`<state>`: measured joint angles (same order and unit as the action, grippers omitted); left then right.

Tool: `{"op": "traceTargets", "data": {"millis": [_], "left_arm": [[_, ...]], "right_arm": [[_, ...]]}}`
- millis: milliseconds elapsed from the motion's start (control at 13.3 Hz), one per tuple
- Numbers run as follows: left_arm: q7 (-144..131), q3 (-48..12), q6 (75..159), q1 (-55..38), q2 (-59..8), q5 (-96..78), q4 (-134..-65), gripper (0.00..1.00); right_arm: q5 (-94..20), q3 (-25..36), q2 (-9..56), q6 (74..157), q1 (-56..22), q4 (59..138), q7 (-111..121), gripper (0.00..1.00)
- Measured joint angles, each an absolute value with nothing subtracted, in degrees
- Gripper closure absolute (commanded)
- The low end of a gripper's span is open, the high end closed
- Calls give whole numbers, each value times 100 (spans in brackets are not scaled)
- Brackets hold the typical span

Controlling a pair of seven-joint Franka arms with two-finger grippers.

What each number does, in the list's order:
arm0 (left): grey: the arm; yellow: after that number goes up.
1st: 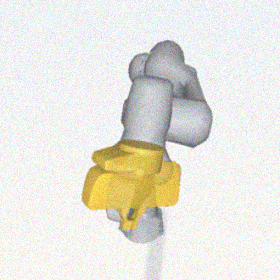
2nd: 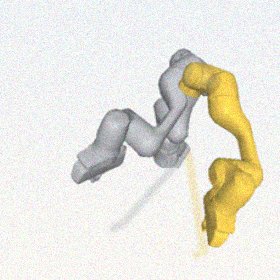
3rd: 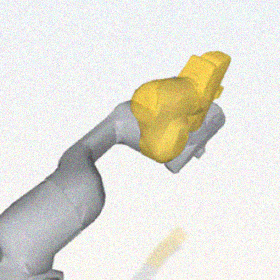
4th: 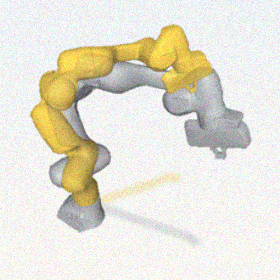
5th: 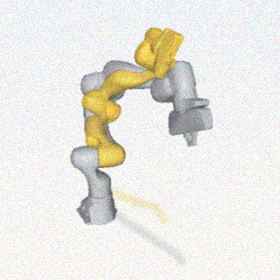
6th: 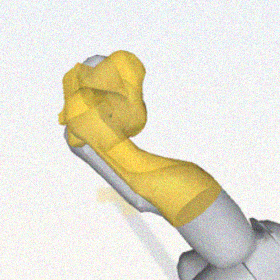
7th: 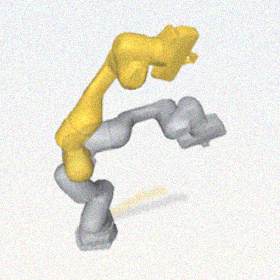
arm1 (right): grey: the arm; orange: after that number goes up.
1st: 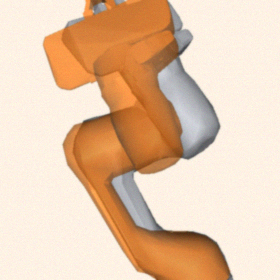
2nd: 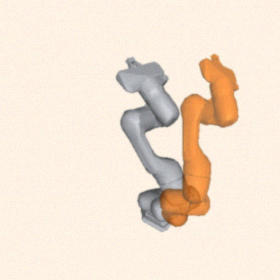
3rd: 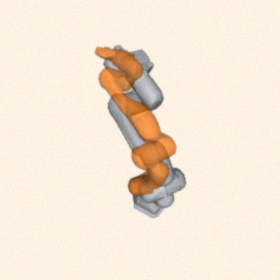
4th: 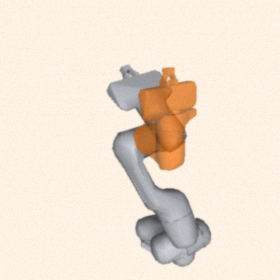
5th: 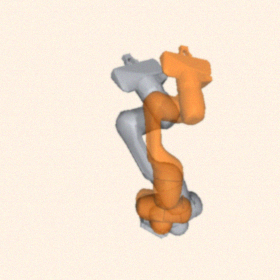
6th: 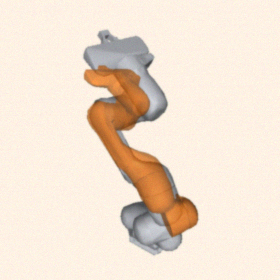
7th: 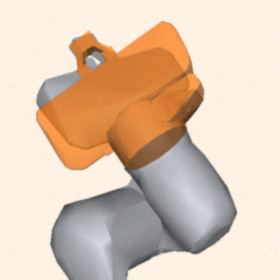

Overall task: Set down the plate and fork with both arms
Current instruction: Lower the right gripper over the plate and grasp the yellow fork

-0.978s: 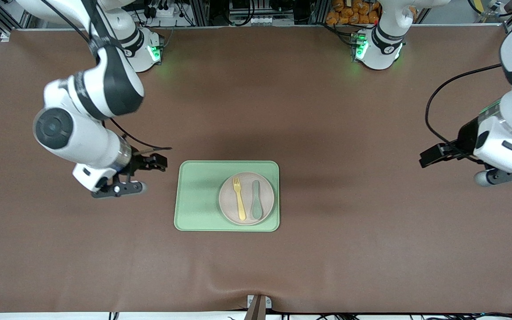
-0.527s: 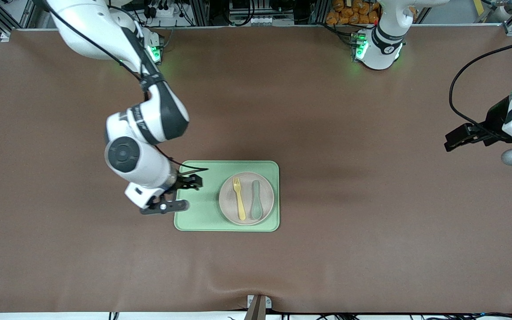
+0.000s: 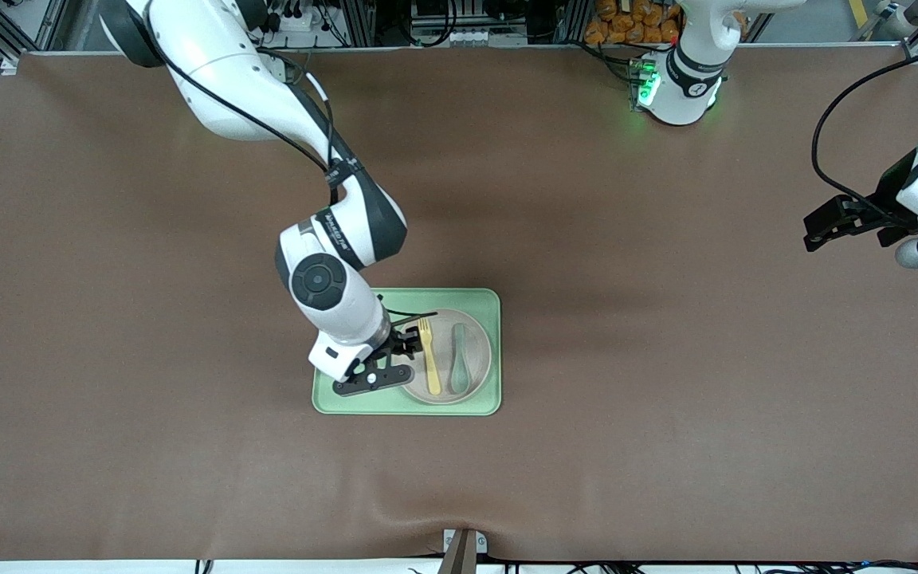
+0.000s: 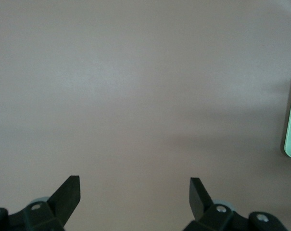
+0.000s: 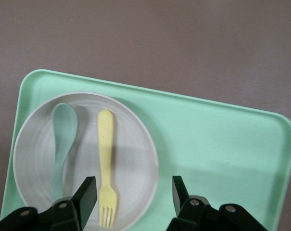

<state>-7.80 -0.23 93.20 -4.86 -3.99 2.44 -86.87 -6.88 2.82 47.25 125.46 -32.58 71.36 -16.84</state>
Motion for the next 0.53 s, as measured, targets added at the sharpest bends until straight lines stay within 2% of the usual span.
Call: {"op": "traceTargets", "data": {"millis": [226, 527], "left_arm": [[-776, -30, 9319, -486, -365, 248, -8634, 0], [-688, -46, 9174, -491, -225, 248, -8629, 0]], "right_arm": [[-544, 297, 5129, 12640, -3429, 6804, -1871, 36], [-413, 300, 5353, 12678, -3578, 6778, -2281, 44]]}}
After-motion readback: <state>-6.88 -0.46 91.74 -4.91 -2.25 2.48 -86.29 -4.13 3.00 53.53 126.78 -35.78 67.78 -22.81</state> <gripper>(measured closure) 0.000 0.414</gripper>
